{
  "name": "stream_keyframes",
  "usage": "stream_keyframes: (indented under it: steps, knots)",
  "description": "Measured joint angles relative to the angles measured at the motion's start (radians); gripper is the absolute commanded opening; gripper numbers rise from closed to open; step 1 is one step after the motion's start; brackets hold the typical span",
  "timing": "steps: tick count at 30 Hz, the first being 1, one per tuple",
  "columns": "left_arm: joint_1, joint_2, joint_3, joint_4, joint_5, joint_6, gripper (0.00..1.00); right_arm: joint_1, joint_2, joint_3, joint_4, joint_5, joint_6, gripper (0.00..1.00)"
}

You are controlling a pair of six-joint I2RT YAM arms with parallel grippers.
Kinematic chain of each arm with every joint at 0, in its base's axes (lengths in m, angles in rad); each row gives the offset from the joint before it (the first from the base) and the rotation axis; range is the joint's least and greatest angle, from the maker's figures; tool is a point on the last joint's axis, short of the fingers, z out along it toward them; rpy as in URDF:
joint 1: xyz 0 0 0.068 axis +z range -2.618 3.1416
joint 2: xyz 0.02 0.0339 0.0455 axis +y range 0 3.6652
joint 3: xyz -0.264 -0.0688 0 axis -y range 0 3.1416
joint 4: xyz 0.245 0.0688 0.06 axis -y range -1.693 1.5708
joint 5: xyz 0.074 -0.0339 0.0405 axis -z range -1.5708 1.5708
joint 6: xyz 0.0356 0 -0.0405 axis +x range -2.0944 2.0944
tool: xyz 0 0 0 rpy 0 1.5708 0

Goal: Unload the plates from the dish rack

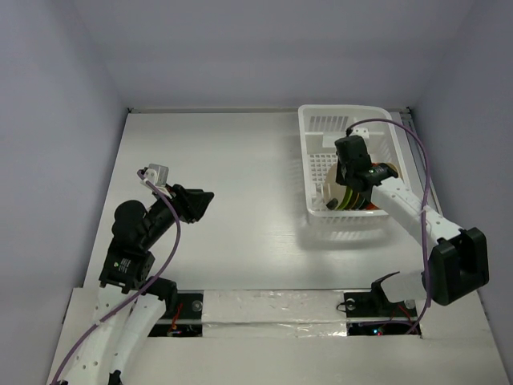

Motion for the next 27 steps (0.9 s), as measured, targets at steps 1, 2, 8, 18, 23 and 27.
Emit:
stream_keyframes:
  steps: [1, 2, 8, 18, 23, 27]
  knots:
    - [0.0, 0.0, 0.0, 0.0, 0.0, 0.0, 0.38, 0.001, 0.0, 0.003, -0.004, 0.0, -0.003, 0.05]
    - [0.0, 0.0, 0.0, 0.0, 0.0, 0.0, 0.38, 0.005, 0.001, 0.009, -0.012, 0.0, -0.005, 0.03]
    - [0.0, 0.0, 0.0, 0.0, 0.0, -0.002, 0.39, 0.051, 0.019, 0.068, -0.089, 0.048, -0.029, 0.0]
    - [0.0, -0.01, 0.0, 0.0, 0.0, -0.003, 0.39, 0.145, 0.114, 0.198, -0.21, 0.234, -0.065, 0.0]
    - [0.0, -0.014, 0.0, 0.0, 0.0, -0.003, 0.39, 0.172, 0.111, 0.233, -0.246, 0.295, -0.065, 0.0]
    - [0.0, -0.014, 0.0, 0.0, 0.0, -0.003, 0.39, 0.183, 0.065, 0.28, -0.252, 0.325, -0.061, 0.0]
